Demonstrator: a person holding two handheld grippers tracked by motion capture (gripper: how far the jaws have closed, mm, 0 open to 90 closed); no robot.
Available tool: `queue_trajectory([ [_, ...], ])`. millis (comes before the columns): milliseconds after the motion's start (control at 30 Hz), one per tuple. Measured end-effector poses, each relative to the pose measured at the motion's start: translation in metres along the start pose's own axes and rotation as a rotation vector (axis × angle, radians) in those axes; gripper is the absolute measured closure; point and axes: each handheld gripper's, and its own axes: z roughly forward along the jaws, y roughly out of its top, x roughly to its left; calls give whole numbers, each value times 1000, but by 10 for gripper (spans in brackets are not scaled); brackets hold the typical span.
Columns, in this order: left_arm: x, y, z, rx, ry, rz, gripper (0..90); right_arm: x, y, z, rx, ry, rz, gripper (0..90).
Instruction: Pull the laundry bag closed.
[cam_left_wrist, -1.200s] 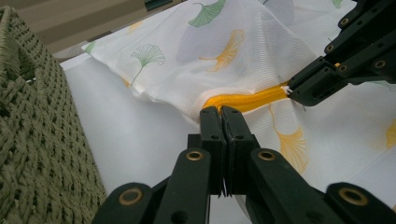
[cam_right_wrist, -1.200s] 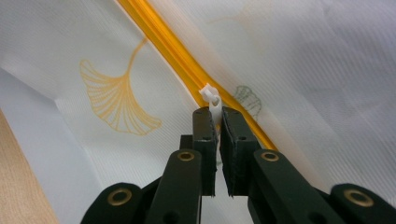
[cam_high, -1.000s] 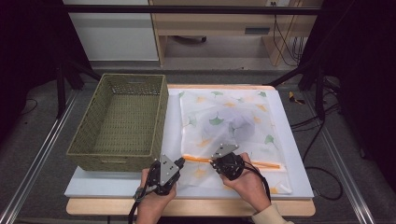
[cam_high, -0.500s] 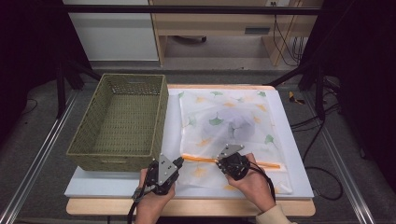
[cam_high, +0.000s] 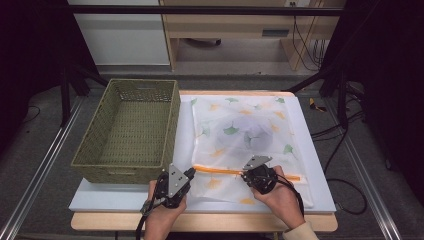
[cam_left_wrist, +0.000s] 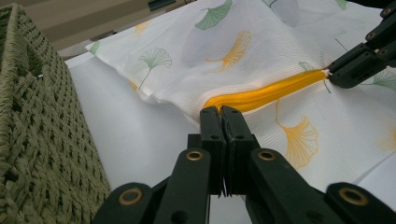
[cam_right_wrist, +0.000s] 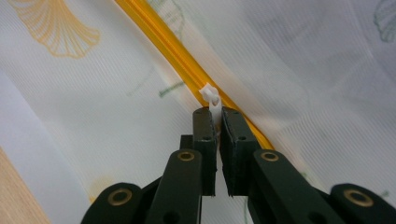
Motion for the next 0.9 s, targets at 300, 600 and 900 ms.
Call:
queue_trajectory([
  [300, -1, 0, 0, 2, -2, 2, 883, -10, -11, -6, 4, -9, 20, 854],
  [600, -1, 1, -1, -4, -1, 1, 884, -12, -15, -5, 22, -19, 19, 855],
  [900, 0, 1, -2, -3, 5, -2, 883, -15, -20, -7, 36, -35, 19, 855],
])
